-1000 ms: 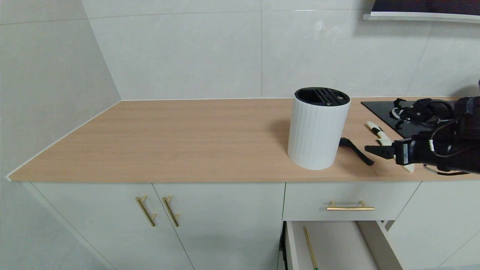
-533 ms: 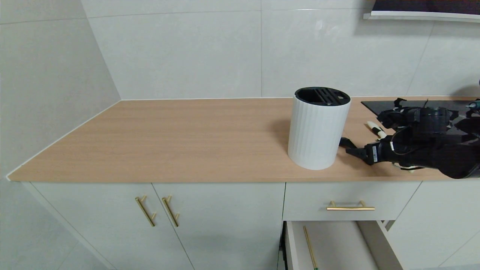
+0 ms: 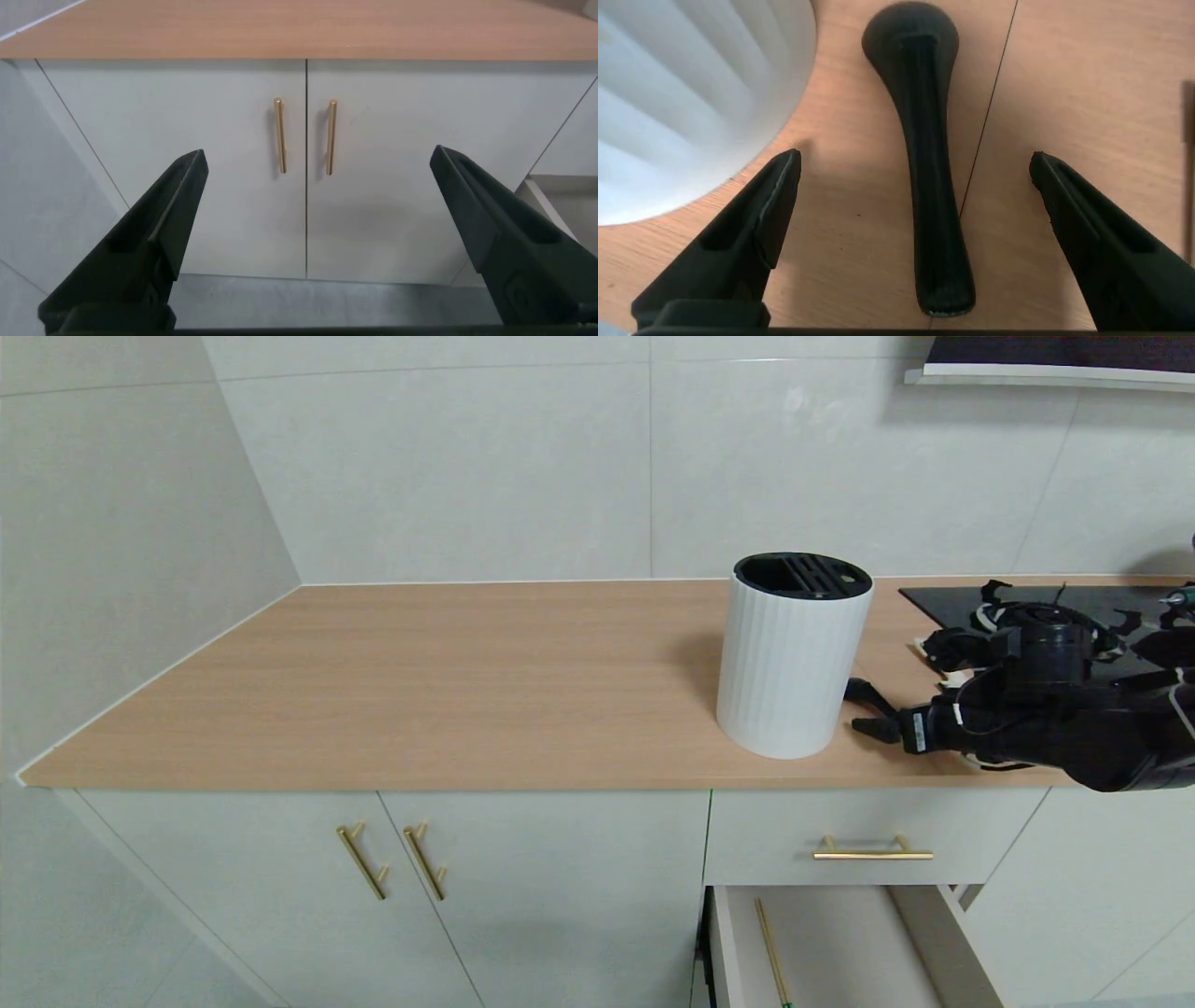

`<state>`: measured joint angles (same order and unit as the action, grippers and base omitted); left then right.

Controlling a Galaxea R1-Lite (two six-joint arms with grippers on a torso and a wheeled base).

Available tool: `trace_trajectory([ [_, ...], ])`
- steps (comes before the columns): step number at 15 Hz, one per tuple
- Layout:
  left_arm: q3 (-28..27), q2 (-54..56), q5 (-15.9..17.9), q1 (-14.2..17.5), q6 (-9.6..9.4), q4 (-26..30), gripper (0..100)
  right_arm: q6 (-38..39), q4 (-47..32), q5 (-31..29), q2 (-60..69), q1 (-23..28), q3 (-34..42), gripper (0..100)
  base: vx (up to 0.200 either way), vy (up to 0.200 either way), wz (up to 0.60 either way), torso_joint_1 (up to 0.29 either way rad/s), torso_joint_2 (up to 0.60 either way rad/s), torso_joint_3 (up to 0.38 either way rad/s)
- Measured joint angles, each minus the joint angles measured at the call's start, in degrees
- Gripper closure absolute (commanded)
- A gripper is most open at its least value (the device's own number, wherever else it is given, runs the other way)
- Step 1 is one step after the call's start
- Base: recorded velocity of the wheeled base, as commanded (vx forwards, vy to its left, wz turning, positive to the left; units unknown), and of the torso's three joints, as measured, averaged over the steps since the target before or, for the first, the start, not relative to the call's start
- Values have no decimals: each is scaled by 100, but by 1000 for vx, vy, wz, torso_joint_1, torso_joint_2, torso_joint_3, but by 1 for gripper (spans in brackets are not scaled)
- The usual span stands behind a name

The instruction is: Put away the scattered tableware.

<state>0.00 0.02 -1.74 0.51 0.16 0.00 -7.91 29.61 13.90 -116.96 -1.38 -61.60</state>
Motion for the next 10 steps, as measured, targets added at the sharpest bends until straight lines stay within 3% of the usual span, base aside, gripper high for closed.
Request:
trace_trajectory([
  [2,0,0,0,0,0,0,0,0,20,-9,-44,0,-11,0,0,0,0,0,0,0],
  [3,0,0,0,0,0,0,0,0,63,-13,-66,0,-15,100,0,0,0,0,0,0],
  [10,0,0,2,0,0,0,0,4,208,-35,-132,0,-2,100,0,0,0,0,0,0],
])
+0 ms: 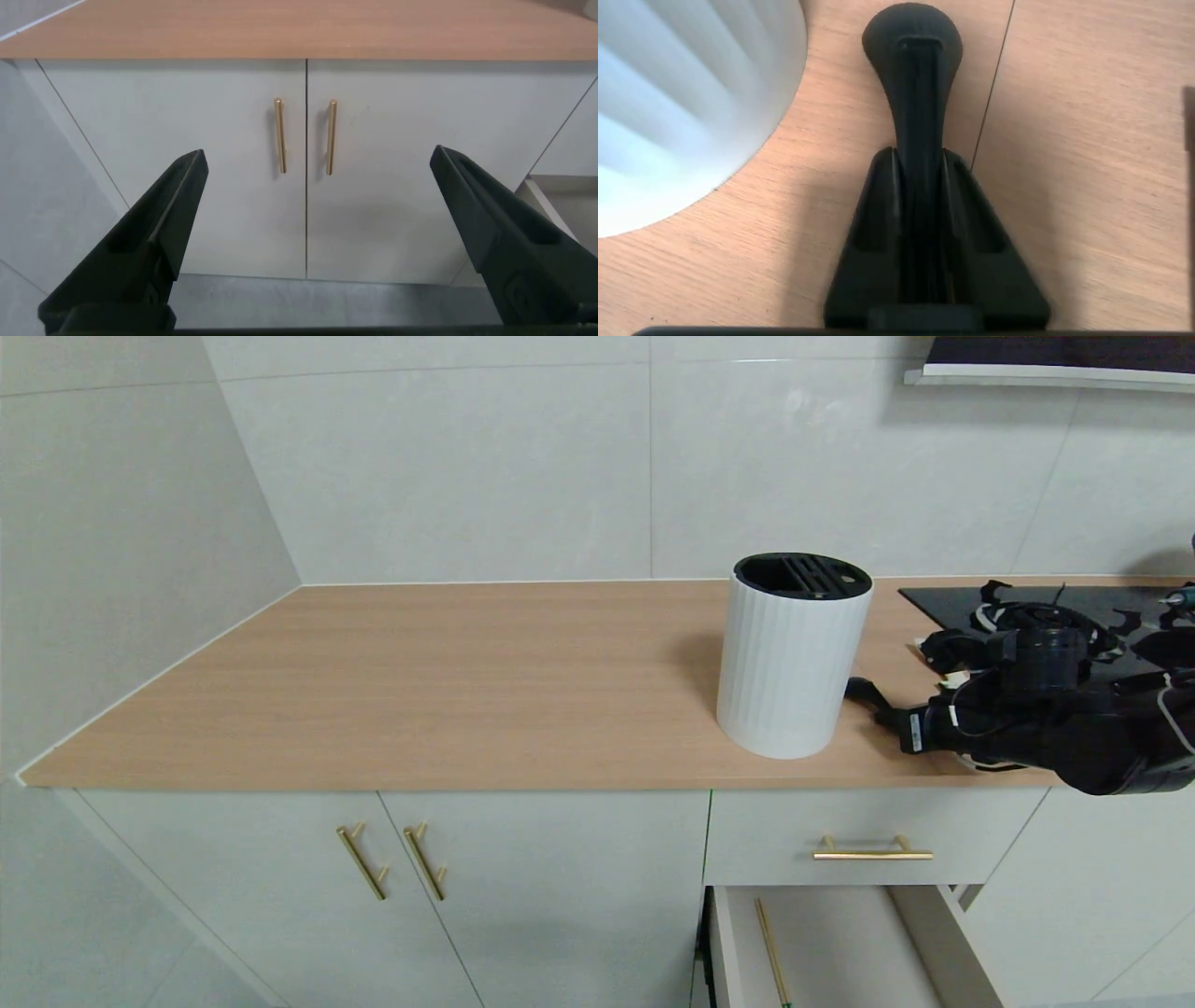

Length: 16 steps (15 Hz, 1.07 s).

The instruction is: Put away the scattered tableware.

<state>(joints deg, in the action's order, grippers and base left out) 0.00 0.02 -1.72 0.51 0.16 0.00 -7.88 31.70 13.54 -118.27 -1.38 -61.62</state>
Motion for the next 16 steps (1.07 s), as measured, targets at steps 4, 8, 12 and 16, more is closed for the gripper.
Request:
trace_trajectory([
  [4,0,0,-2,0,0,0,0,11,-9,-150,6,-10,-15,100,0,0,0,0,0,0],
  [8,0,0,-2,-2,0,0,0,408,-66,-438,206,-22,22,100,0,0,0,0,0,0],
  [12,0,0,-2,0,0,0,0,866,-471,-518,1169,-7,592,100,0,0,0,0,0,0],
  [16,0,0,-2,0,0,0,0,1186,-1408,-528,2588,4,1297,100,0,0,0,0,0,0],
])
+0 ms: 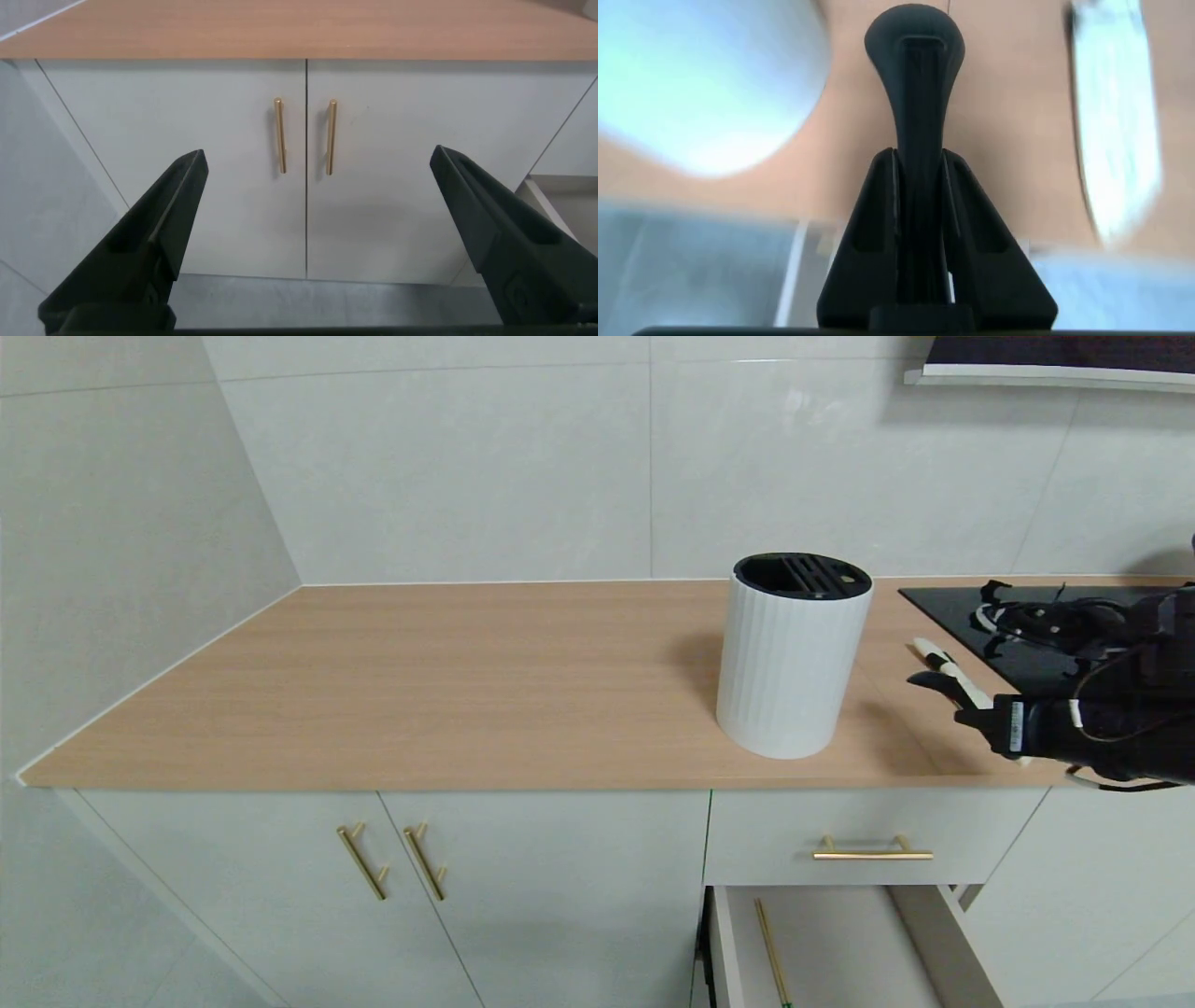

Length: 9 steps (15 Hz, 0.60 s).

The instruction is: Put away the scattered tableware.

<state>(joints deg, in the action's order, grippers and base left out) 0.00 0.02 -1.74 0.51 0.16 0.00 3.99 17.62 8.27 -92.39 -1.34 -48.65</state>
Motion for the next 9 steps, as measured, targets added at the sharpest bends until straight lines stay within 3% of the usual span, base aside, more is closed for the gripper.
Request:
trace_trajectory([
  [5,0,0,0,-5,0,0,0,88,-1759,22,1775,-383,767,100,0,0,0,0,0,0],
  [9,-2,0,0,0,0,2,0,74,-1903,43,2269,-592,1285,100,0,0,0,0,0,0],
])
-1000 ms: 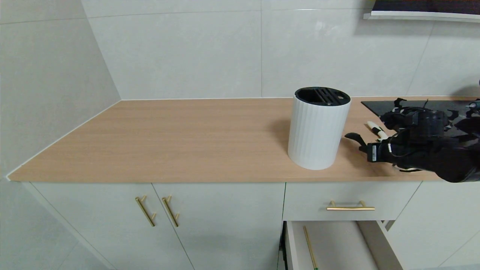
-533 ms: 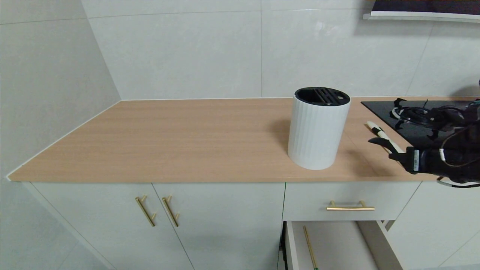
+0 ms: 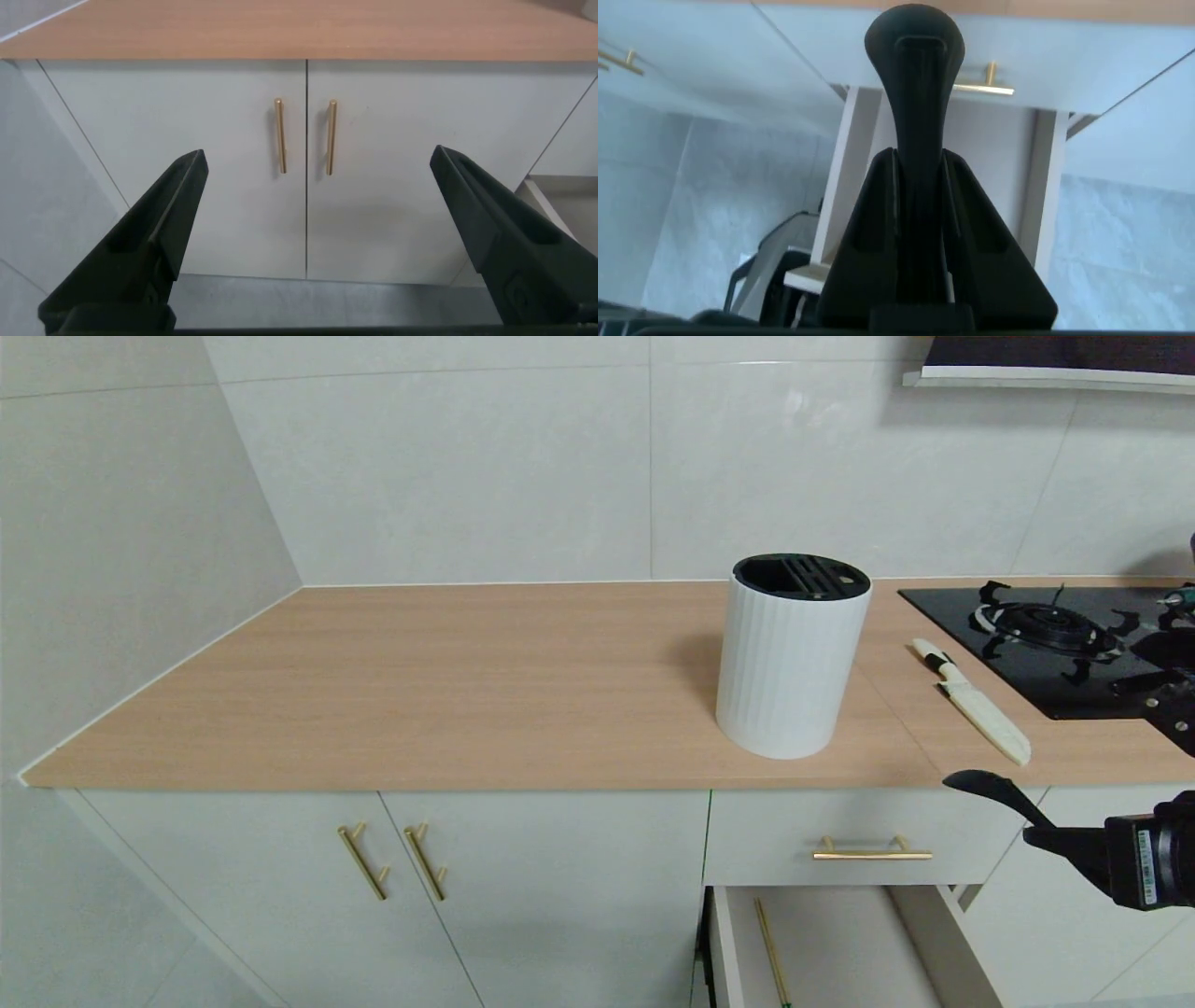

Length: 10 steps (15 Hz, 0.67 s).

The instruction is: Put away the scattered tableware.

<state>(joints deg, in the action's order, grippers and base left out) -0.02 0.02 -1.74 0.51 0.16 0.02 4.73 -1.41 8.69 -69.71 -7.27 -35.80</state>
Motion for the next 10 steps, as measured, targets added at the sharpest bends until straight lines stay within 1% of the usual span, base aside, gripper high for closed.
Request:
trace_trajectory([
  [3,0,0,0,0,0,-2,0,-6,7,-7,-154,-72,127,100,0,0,0,0,0,0],
  [5,0,0,0,0,0,0,0,-6,40,-22,-301,-221,205,100,0,0,0,0,0,0],
  [7,0,0,0,-2,0,-2,0,-9,115,-24,-405,-328,276,100,0,0,0,-137,310,181],
  [10,2,0,0,0,0,-2,0,-27,289,-29,-483,-378,395,100,0,0,0,-188,458,268],
])
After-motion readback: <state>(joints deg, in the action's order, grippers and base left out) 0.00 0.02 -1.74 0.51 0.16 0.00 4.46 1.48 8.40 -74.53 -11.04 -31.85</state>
